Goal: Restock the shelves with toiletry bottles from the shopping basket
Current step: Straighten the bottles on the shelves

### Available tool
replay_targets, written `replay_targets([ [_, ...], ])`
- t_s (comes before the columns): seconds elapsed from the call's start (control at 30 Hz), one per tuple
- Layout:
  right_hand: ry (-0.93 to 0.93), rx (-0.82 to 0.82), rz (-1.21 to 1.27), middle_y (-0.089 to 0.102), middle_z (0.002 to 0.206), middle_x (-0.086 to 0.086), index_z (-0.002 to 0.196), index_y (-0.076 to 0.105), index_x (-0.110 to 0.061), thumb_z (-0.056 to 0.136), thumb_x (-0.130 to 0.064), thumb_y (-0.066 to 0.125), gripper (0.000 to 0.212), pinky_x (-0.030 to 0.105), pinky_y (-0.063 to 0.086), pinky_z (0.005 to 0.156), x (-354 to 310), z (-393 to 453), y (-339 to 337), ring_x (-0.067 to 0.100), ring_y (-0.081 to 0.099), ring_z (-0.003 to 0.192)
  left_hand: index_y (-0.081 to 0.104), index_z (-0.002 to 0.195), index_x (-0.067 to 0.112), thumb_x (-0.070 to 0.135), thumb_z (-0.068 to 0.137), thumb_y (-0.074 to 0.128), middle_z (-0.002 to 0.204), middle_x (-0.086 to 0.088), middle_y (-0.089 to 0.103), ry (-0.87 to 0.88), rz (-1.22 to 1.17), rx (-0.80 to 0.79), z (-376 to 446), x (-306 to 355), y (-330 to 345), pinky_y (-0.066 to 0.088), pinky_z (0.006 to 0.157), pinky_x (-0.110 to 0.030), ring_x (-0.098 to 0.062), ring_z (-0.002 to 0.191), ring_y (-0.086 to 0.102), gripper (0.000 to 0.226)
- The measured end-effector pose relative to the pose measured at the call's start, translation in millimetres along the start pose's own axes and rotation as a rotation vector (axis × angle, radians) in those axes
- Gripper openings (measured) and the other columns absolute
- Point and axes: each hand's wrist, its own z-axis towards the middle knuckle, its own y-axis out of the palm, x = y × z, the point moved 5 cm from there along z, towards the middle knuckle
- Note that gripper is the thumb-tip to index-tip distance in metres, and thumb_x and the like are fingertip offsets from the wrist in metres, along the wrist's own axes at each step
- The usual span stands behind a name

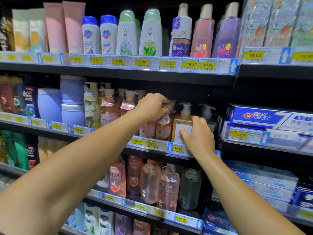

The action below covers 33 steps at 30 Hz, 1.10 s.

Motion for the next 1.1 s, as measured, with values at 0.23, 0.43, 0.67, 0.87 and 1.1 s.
replay_targets([
  [0.23,-0.020,0.057,0.141,0.040,0.139,-0.003,0.139,0.040,-0.020,0.088,-0.041,0.065,0.061,0.030,0.034,0.076,5,-9,-11,0.022,0.054,0.110,0.059,0.132,0.022,0.033,0.092,0.060,0.118,-0.002,0.068,0.018,0.016,0.042,-5,4,-4,0.055,0.086,-0.038,-0.019,0.096,0.064,0.041],
  [0.43,-0.008,0.109,0.262,0.037,0.143,-0.004,0.141,0.039,-0.019,0.090,-0.030,0.065,0.058,0.037,0.052,0.082,15,-18,-27,0.009,0.062,0.079,0.059,0.130,0.021,0.026,0.089,0.062,0.120,-0.002,0.066,0.181,-0.001,0.268,-25,32,-6,0.046,0.097,-0.046,-0.026,0.111,0.058,0.042],
  [0.67,0.033,-0.016,0.146,0.020,0.154,0.004,0.145,0.034,-0.018,0.093,-0.010,0.053,0.055,0.034,0.045,0.091,10,-9,-30,0.026,0.055,0.115,0.060,0.125,0.013,0.008,0.085,0.061,0.114,-0.007,0.064,0.337,0.138,0.209,-47,55,28,0.049,0.085,-0.045,-0.030,0.102,0.058,0.040],
  [0.87,-0.086,-0.069,-0.312,0.040,0.135,0.010,0.137,0.039,-0.017,0.087,-0.011,0.064,0.056,0.034,0.045,0.075,3,3,-40,0.033,0.056,0.108,0.048,0.140,0.014,0.002,0.085,0.064,0.143,-0.011,0.043,0.231,-0.006,0.220,-64,53,58,0.046,0.097,-0.043,-0.030,0.129,0.039,0.058],
  [1.1,0.114,-0.283,-0.301,0.036,0.137,0.016,0.143,0.030,-0.019,0.087,-0.006,0.062,0.066,0.033,0.040,0.070,6,10,-27,0.038,0.052,0.115,0.026,0.152,0.022,0.001,0.087,0.060,0.158,-0.016,0.013,0.105,-0.057,0.134,-67,52,85,0.036,0.109,-0.041,-0.028,0.147,0.008,0.076],
])
